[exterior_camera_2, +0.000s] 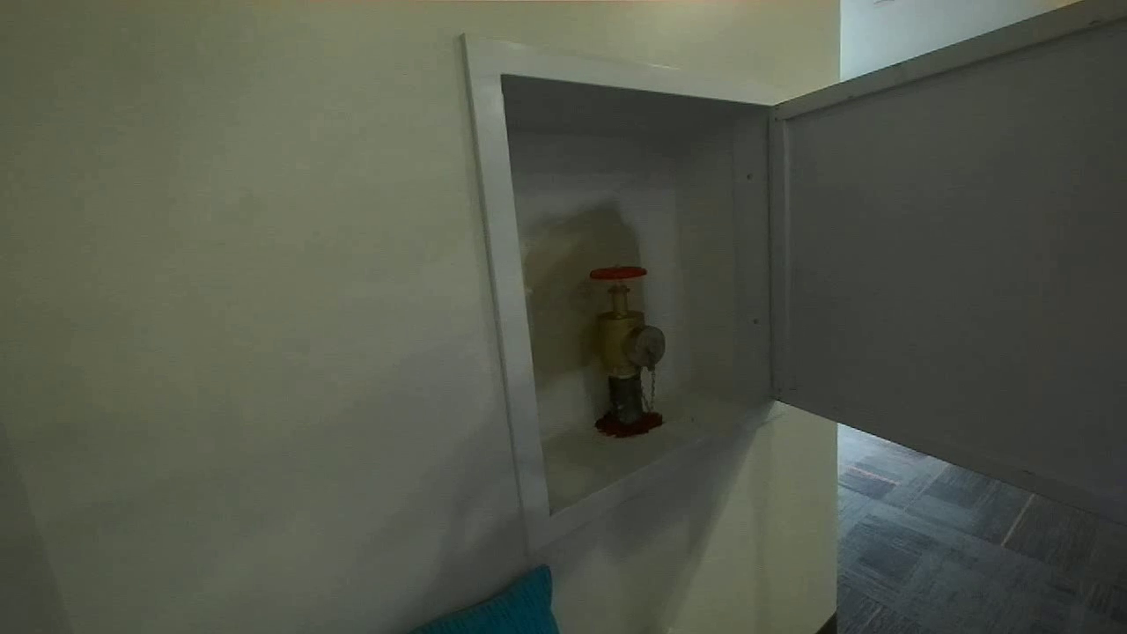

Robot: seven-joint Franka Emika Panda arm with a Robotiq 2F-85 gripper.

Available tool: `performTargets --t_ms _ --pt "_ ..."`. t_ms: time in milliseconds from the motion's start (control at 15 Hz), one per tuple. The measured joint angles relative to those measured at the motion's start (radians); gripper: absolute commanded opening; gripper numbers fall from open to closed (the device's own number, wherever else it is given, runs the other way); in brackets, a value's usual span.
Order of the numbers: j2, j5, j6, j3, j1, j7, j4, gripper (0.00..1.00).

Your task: Open the door

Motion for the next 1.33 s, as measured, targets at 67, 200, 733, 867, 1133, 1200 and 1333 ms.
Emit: performTargets --t_ms 67,200,733,867,1133,1200,1333 --pt "-0.011 0.059 -0.001 -0.009 -0.024 -0.065 0.0 0.0" --pt "-0.027 0.173 -0.001 -0.026 -0.081 -0.192 0.0 0.0" --pt "-0.024 0.295 -0.02 -0.036 -0.296 -0.329 0.036 0.0" --pt "-0.002 0.298 -0.039 -0.021 -0.346 -0.329 0.059 0.0" --pt "0.103 0.299 -0.155 0.022 -0.436 -0.33 0.11 0.0" --pt "0.136 0.297 -0.187 0.03 -0.456 -0.33 0.125 0.0" --pt "0.209 0.274 -0.255 0.041 -0.474 -0.33 0.156 0.0"
